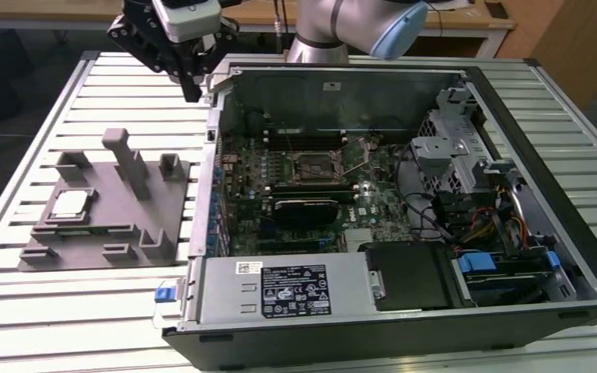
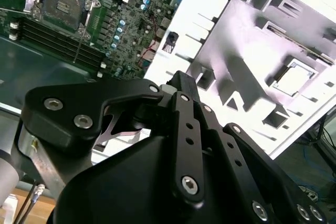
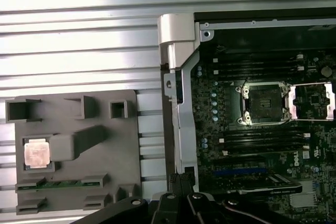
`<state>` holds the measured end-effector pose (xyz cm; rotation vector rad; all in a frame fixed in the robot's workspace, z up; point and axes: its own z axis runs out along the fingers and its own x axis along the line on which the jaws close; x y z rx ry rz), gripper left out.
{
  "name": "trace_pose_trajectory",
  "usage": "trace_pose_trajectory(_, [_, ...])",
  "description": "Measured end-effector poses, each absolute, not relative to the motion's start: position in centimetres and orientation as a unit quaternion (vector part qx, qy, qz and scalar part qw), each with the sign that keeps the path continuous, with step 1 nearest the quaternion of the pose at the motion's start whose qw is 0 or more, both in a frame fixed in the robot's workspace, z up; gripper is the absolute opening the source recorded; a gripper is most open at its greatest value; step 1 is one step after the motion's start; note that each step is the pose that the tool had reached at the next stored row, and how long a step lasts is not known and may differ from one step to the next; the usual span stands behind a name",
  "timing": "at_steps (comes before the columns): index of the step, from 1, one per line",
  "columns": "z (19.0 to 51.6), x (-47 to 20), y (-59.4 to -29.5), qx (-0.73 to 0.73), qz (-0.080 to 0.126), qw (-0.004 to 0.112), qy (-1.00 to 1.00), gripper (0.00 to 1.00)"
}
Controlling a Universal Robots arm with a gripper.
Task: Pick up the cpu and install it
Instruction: 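Reach for the cpu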
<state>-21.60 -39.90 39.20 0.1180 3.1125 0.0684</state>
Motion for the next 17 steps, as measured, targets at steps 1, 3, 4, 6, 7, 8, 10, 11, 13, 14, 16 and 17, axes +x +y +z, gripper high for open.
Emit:
trace_pose_trajectory(1, [39.2,-21.7,-39.9,0.038,0.022,0.013,0.999,0.11])
trace_pose_trajectory(3, [39.2,-22.0,-39.9,0.038,0.022,0.013,0.999,0.11])
trace_pose_trajectory(4, [39.2,-22.1,-39.9,0.038,0.022,0.013,0.999,0.11])
trace_pose_trajectory(6, [39.2,-22.3,-39.9,0.038,0.022,0.013,0.999,0.11])
trace_pose_trajectory(7, [39.2,-22.4,-39.9,0.038,0.022,0.013,0.999,0.11])
trace_pose_trajectory(8, [39.2,-22.6,-39.9,0.038,0.022,0.013,0.999,0.11])
trace_pose_trajectory(10, [39.1,-22.8,-39.9,0.038,0.022,0.013,0.999,0.11])
trace_pose_trajectory(11, [39.1,-22.9,-39.9,0.038,0.022,0.013,0.999,0.11])
trace_pose_trajectory(13, [39.1,-23.1,-39.9,0.038,0.022,0.013,0.999,0.11])
trace_pose_trajectory(14, [39.1,-23.2,-39.9,0.038,0.022,0.013,0.999,0.11])
trace_pose_trajectory(16, [39.1,-23.4,-39.9,0.038,0.022,0.013,0.999,0.11])
trace_pose_trajectory(17, [39.1,-23.5,-39.9,0.038,0.022,0.013,0.999,0.11])
